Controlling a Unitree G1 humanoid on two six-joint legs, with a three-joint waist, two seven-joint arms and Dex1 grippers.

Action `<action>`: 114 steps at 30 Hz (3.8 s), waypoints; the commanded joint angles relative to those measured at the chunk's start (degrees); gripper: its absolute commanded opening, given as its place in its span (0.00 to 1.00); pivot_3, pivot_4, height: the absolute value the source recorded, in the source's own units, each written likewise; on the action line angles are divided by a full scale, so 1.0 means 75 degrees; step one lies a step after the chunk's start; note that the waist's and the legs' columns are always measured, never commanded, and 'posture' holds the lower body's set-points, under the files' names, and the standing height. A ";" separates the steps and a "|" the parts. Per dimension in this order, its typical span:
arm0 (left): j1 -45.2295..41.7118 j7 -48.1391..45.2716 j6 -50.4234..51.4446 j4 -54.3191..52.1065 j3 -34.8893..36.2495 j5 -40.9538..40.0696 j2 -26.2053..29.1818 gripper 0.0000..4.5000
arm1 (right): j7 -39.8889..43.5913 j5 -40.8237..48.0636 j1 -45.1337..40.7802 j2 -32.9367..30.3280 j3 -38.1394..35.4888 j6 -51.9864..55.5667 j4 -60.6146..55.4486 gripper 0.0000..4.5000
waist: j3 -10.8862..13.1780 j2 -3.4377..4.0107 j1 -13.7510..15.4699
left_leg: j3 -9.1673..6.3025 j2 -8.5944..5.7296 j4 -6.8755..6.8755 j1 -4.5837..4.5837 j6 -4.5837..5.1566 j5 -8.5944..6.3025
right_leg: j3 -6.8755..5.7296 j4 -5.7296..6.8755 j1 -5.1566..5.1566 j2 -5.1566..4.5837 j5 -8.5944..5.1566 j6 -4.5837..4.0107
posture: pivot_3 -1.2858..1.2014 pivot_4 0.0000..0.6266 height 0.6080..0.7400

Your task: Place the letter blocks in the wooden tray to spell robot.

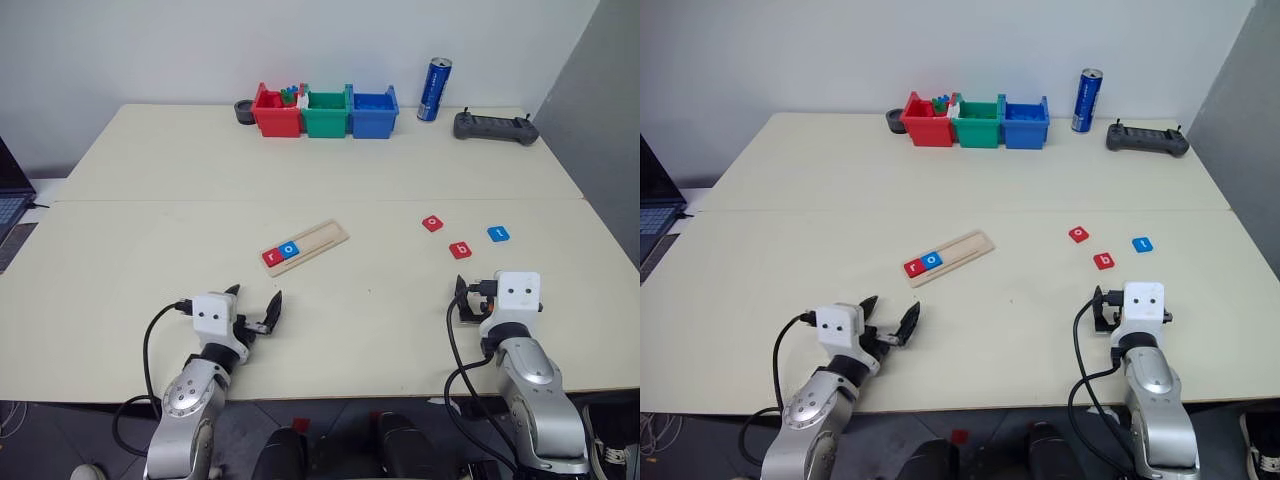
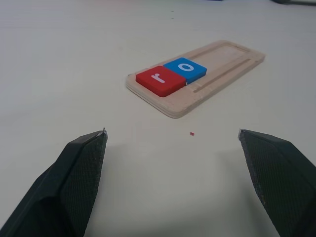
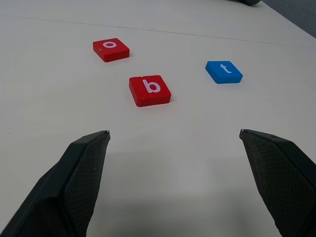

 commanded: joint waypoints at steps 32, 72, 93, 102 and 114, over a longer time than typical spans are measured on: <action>-0.5197 -0.5343 -0.0557 0.5140 -0.0578 -0.0396 0.2785 1.00 | 0.6393 0.4013 -0.2586 -0.3344 0.0588 0.0832 0.0278 0.99 | 0.0008 -0.0005 0.0001 | -0.0026 -0.0001 -0.0012 -0.0004 0.0002 0.0000 | -0.0035 0.0000 0.0002 0.0002 0.0023 -0.0045 | 0.52 0.24 1.00; -0.6732 -0.6334 -0.3004 0.9641 -0.0767 0.0916 0.2418 0.75 | 0.5494 0.4514 -0.2358 -0.3423 0.0306 0.1296 -0.0380 1.00 | 0.0006 -0.0006 0.0009 | -0.0069 -0.0008 0.0001 -0.0011 0.0002 0.0001 | -0.0068 0.0032 0.0004 -0.0004 0.0023 -0.0046 | 0.52 0.24 1.00; -0.6001 -0.7372 -0.3123 0.7098 -0.1341 0.0649 0.1732 0.75 | 0.6640 0.4170 -0.1450 -0.4553 -0.0379 0.0241 -0.0335 1.00 | 0.0006 -0.0006 0.0124 | -0.0142 -0.0012 0.0006 -0.0031 0.0001 0.0001 | -0.0141 0.0020 0.0023 -0.0017 0.0014 -0.0062 | 0.52 0.24 1.00; -0.6051 -0.8119 -0.3357 0.7212 -0.1886 0.0804 0.1437 0.75 | 0.7531 0.3643 -0.0793 -0.5183 -0.0498 -0.1019 0.0157 1.00 | 0.0006 -0.0005 0.0074 | -0.0162 -0.0009 0.0008 -0.0005 0.0003 0.0002 | -0.0161 0.0036 0.0048 -0.0007 0.0006 -0.0076 | 0.52 0.24 1.00; -0.6466 -0.8356 -0.3970 0.8176 -0.2145 0.1054 0.0944 0.75 | 0.7320 0.3648 -0.0640 -0.5055 -0.0390 -0.1088 0.0062 1.00 | 0.0006 -0.0005 0.0106 | -0.0178 -0.0013 0.0016 -0.0006 0.0003 0.0002 | -0.0176 0.0034 0.0058 -0.0009 0.0005 -0.0078 | 0.52 0.24 1.00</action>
